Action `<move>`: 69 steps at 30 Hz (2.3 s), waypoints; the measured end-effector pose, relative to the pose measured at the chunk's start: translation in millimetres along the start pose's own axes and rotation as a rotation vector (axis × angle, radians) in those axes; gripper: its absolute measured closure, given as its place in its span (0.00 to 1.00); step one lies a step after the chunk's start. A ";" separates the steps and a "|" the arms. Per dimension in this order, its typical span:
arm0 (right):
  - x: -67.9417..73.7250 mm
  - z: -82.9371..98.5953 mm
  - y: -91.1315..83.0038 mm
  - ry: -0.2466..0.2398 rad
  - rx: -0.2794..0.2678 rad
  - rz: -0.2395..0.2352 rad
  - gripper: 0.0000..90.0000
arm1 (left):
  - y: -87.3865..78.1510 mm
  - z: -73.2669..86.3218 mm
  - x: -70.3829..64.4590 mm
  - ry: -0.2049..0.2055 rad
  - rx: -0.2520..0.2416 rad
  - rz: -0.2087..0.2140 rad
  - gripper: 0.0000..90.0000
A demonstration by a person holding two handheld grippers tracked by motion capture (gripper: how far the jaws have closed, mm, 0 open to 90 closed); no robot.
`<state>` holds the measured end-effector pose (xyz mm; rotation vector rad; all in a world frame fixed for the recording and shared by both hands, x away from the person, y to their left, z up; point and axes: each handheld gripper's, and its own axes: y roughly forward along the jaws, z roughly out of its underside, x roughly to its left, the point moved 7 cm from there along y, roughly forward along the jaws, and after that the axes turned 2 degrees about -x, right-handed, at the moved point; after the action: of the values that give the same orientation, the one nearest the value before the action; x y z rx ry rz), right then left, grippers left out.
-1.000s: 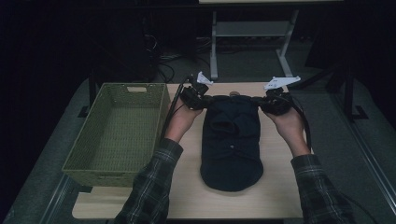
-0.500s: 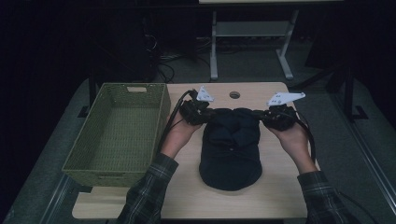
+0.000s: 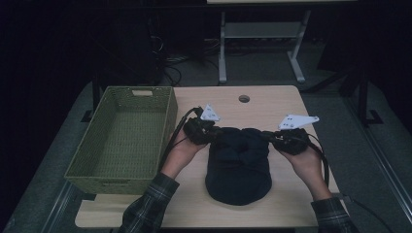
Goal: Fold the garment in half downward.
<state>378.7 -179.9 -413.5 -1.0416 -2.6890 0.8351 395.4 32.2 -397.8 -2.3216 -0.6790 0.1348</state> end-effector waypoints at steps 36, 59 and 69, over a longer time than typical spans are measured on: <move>83.8 65.1 -22.7 0.014 0.103 -0.163 0.90 | -12.4 72.7 -69.7 -0.031 0.101 0.215 0.87; 116.1 95.0 -35.2 0.015 0.120 -0.240 0.75 | -22.0 100.0 -97.1 -0.055 0.150 0.284 0.75; 90.6 83.8 -54.6 0.051 0.066 -0.183 0.87 | -39.5 82.2 -73.9 -0.110 0.081 0.221 0.87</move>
<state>252.5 -191.0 -460.0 -0.7783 -2.6454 0.8440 292.1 68.6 -439.9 -2.3184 -0.4595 0.3859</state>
